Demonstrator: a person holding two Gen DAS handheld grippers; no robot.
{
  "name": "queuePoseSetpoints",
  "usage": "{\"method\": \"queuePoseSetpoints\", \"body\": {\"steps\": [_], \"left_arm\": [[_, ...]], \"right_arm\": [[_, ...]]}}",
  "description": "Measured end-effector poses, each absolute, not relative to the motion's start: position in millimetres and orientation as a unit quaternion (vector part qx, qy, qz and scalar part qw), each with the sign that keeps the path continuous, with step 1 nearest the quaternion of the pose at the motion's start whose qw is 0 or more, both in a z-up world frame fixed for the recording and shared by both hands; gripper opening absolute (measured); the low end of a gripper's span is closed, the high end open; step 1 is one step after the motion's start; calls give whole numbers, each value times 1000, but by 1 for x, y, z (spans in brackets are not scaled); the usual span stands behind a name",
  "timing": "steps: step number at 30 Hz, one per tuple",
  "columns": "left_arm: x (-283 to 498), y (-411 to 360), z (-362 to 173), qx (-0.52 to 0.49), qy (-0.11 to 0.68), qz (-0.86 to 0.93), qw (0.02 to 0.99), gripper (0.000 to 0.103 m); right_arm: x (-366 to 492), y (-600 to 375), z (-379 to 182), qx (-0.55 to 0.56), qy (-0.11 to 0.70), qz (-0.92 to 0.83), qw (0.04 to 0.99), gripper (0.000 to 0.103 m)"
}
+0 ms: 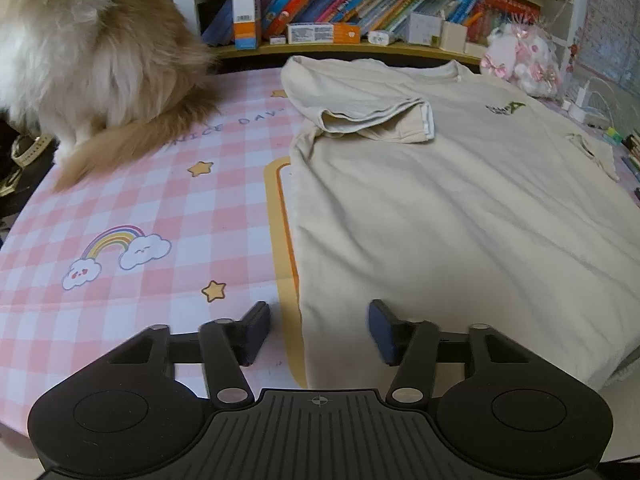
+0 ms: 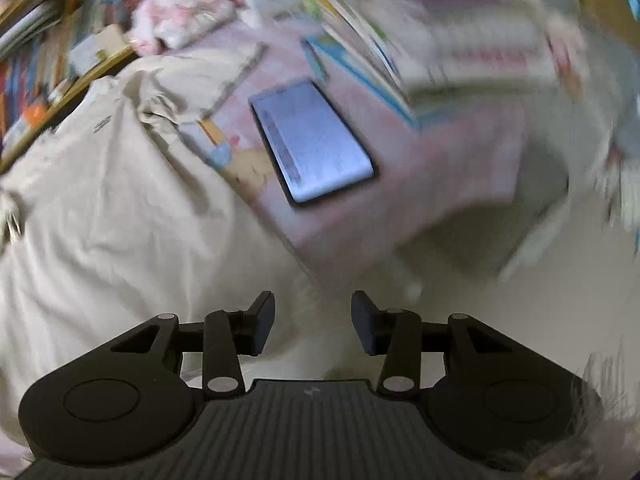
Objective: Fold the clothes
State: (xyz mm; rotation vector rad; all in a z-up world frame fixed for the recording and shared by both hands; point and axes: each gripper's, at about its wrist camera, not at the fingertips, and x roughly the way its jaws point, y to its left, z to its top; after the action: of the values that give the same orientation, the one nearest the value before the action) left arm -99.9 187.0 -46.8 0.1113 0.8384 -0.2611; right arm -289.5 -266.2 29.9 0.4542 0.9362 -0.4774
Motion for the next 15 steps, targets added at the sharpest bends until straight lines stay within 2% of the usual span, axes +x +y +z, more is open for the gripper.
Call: {"method": "queuePoseSetpoints", "body": {"steps": [1,2,3,8,10,12,15], "left_arm": [[-100,187,-46,53,405,-126,904,22],[-99,187,-46,52,404,-125,905,7],[-98,188,-46,53,404,-123,905,3],[-100,206,-43,41,404,-80,910,2],[-101,211,-43,42,411,-81,907,3],[-103,211,-41,50,408,-91,907,10],[-102,215,-32,35,398,-76,913,11]], "right_arm": [[-284,-263,30,195,439,-218,849,40],[-278,-260,31,176,436,-210,857,40],[-272,-257,31,156,432,-201,865,39],[-242,-242,33,62,409,-159,896,34],[-227,-236,31,64,407,-149,899,34],[-212,-235,30,75,405,-138,901,34],[-190,-242,34,109,400,-123,902,35]]}}
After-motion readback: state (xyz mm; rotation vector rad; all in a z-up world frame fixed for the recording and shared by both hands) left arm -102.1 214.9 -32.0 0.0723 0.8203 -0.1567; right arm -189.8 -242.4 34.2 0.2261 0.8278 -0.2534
